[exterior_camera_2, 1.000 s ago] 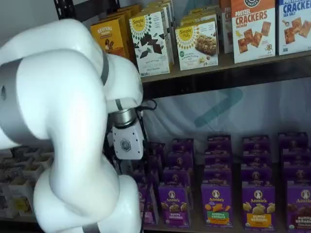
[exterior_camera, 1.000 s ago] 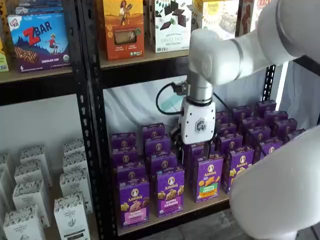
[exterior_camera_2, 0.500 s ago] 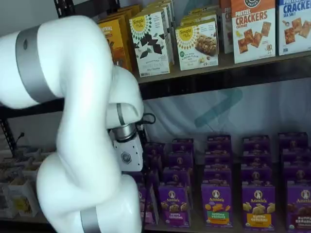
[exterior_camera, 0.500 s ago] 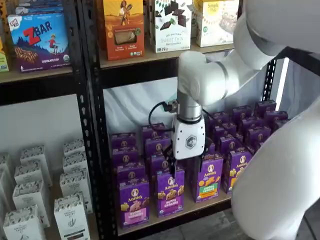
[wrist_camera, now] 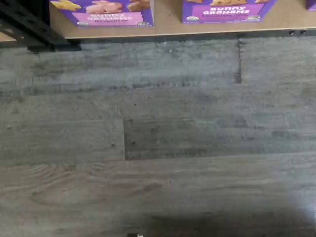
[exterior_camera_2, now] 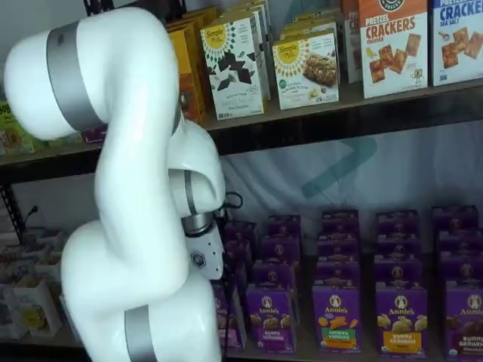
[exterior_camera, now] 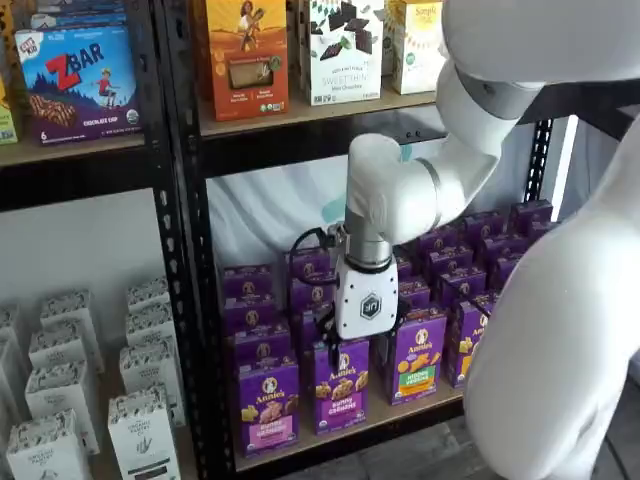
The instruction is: Pick up the purple box with a pink patch in the middle, on the bottom shelf, the first box from the left
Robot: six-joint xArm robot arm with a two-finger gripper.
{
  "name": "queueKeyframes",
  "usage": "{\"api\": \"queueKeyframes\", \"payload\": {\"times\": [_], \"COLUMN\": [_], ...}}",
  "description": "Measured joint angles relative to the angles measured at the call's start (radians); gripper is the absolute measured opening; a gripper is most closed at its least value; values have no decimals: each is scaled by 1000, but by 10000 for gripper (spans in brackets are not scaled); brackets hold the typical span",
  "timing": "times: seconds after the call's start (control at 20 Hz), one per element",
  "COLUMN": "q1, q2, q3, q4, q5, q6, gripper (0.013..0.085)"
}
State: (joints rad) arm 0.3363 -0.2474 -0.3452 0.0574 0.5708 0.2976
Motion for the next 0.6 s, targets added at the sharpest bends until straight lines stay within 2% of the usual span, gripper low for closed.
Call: {"api": "queueKeyframes", "payload": {"times": [0.4,0.6], "q1": [3,10], "q2": [99,152], "q3": [3,-10], "q4": [-13,39], "q5": [-120,-162], "q6": [9,-32], "gripper": [850,850]}}
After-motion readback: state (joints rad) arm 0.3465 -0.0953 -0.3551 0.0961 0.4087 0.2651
